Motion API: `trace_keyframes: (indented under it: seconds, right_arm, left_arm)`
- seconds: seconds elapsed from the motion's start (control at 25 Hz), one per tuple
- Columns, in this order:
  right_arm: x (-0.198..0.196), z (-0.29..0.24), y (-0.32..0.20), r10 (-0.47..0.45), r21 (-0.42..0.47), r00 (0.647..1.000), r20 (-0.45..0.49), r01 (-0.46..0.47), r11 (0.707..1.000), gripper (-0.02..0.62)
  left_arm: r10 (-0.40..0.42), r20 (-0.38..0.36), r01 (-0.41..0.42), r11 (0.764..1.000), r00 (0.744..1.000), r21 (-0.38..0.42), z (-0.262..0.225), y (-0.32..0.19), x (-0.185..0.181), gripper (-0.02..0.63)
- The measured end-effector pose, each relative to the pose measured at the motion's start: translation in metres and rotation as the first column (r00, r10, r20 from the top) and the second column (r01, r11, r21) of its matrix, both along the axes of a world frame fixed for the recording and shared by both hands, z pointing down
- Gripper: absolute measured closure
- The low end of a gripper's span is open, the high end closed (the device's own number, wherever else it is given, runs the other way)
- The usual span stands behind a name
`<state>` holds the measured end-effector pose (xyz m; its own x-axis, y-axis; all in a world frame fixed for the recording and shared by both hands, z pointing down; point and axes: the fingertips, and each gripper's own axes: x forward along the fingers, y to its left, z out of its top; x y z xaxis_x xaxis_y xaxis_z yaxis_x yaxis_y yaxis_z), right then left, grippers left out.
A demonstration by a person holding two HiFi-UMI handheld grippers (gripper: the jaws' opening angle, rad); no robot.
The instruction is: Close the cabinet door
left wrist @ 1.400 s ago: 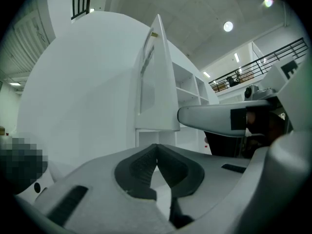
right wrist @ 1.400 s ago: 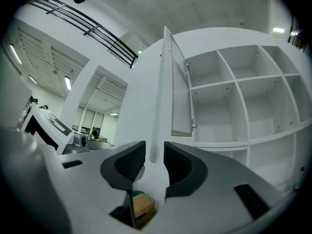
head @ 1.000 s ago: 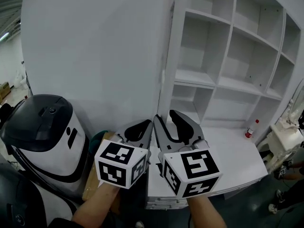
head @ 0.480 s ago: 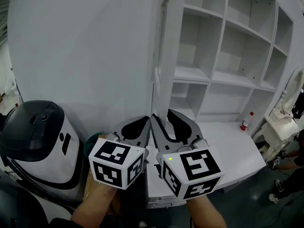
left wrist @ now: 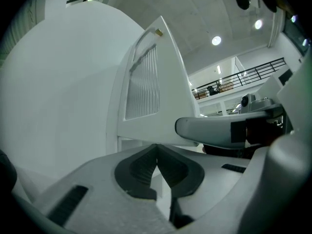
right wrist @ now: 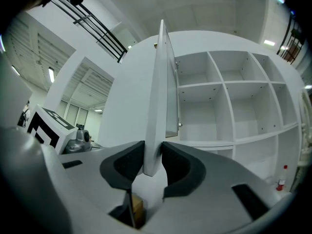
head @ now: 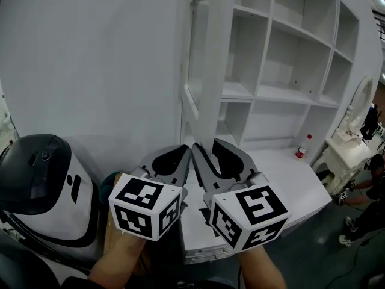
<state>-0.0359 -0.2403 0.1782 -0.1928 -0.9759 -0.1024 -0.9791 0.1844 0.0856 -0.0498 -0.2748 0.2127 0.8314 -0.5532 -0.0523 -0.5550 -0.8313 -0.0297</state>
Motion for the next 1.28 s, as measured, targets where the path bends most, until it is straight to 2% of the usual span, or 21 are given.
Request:
trace_keyframes:
  seconds: [0.84, 1.08, 1.28]
  right_arm:
    - [0.065, 0.001, 0.006, 0.120, -0.022, 0.992, 0.023, -0.120, 0.993, 0.515]
    - [0.086, 0.003, 0.003, 0.117, -0.033, 0.993, 0.026, -0.116, 0.993, 0.515]
    - [0.106, 0.003, 0.001, 0.081, -0.036, 0.996, 0.033, -0.079, 0.996, 0.515]
  left_arm:
    - [0.126, 0.019, -0.126, 0.992, 0.992, 0.011, 0.005, 0.019, 0.049, 0.594]
    - [0.146, 0.025, -0.146, 0.989, 0.989, 0.020, 0.003, 0.020, 0.068, 0.594]
    - [0.160, 0.031, -0.161, 0.986, 0.987, 0.033, 0.001, 0.019, 0.094, 0.594]
